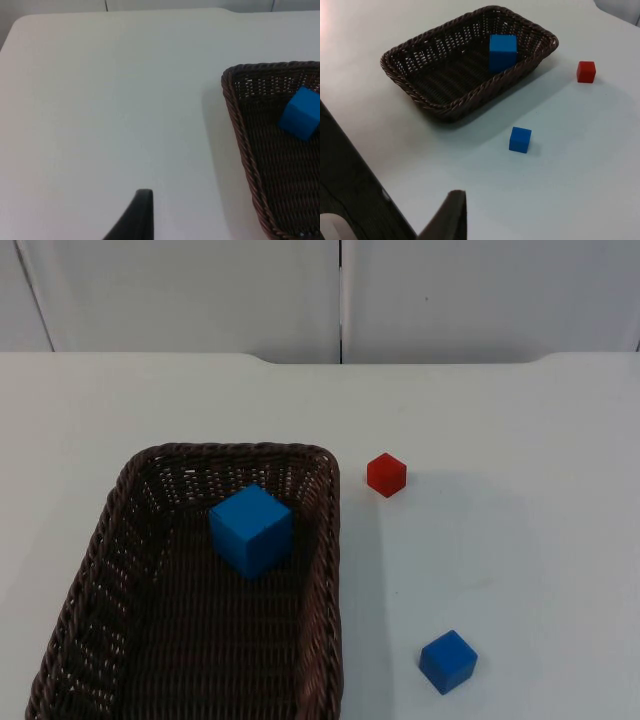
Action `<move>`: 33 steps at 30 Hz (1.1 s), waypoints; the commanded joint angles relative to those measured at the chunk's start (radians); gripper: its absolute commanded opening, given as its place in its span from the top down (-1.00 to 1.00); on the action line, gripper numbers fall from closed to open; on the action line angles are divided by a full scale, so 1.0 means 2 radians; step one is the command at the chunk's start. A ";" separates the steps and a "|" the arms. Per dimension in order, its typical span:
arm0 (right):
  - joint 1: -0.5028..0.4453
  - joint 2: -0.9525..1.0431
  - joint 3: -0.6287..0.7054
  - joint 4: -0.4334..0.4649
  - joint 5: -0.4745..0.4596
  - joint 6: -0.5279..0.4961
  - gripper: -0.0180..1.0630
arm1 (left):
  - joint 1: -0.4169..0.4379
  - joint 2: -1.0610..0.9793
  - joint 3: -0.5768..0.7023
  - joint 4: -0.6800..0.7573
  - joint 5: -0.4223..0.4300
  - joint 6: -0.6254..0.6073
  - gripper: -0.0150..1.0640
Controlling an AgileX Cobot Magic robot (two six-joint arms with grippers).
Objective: Pick up the basket with the left hand and place the largest block into the basket with the right hand.
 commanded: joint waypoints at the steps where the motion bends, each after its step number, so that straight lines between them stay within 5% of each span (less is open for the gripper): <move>1: -0.003 -0.002 0.003 -0.001 -0.006 0.001 -0.98 | 0.002 -0.002 0.002 0.000 -0.006 0.000 -0.97; 8: -0.029 -0.002 0.003 -0.001 -0.006 0.001 -0.98 | 0.001 -0.002 0.002 0.000 -0.006 0.000 -0.97; 33: -0.236 -0.002 0.003 -0.001 -0.007 0.001 -0.98 | 0.001 -0.002 0.002 0.000 -0.006 0.000 -0.97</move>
